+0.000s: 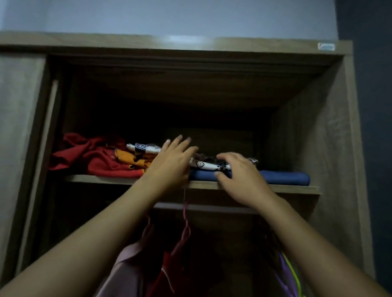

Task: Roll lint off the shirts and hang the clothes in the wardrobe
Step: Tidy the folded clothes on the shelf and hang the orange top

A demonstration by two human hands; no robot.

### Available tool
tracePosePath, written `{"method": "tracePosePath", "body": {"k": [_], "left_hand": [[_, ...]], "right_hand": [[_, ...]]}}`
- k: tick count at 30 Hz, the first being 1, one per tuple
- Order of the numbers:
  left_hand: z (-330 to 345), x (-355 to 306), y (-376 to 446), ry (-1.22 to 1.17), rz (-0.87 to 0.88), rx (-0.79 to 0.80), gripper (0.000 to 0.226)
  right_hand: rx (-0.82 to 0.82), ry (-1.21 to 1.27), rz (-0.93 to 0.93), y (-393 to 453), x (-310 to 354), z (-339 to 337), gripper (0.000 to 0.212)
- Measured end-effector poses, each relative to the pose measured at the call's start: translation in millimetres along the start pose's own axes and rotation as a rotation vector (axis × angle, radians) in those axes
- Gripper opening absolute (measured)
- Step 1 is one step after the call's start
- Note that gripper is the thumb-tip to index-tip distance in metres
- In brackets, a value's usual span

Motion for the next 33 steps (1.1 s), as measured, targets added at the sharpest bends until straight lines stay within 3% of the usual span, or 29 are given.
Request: {"method": "tracePosePath", "body": {"k": [4, 10, 14, 16, 18, 21, 26, 30, 33], "left_hand": [[14.4, 7.5, 23.8, 0.027, -0.056, 0.125, 0.039], [5.7, 12.5, 17.2, 0.007, -0.006, -0.127, 0.024], [5.2, 24.3, 20.1, -0.057, -0.010, -0.160, 0.024], [4.7, 28.5, 23.4, -0.087, -0.010, -0.110, 0.021], [5.7, 33.9, 25.9, -0.101, -0.036, -0.001, 0.026], [7.0, 43.7, 29.5, -0.038, -0.110, 0.103, 0.029], [20.8, 35.2, 50.7, 0.034, -0.152, 0.119, 0.025], [35.5, 1.1, 79.2, -0.086, -0.047, 0.166, 0.048], [37.8, -27.3, 91.1, -0.205, 0.020, 0.213, 0.047]], "right_hand": [[0.054, -0.069, -0.023, 10.4, -7.6, 10.5, 0.041], [0.126, -0.109, -0.005, 22.8, -7.0, 9.0, 0.044], [0.154, -0.126, 0.038, 41.5, -10.6, -7.5, 0.049], [0.207, -0.176, 0.089, 51.5, -19.6, -15.7, 0.058], [0.381, -0.211, 0.141, 58.0, -27.8, -14.2, 0.066], [0.537, -0.294, 0.131, 68.3, -38.1, -7.2, 0.058], [0.376, -0.557, 0.145, 84.8, -72.2, -2.4, 0.032], [0.255, -0.606, 0.233, 95.0, -93.4, -30.9, 0.031], [0.197, -0.680, 0.289, 91.5, -101.3, -55.3, 0.033]]}}
Point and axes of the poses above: each hand's wrist, its own y-axis towards the middle knuckle, its own z-axis out of the palm, x = y × z, the point moved 6 cm from there along y, towards the middle knuckle, and after that the axes turned 4 degrees about x, right-handed, at the moved point
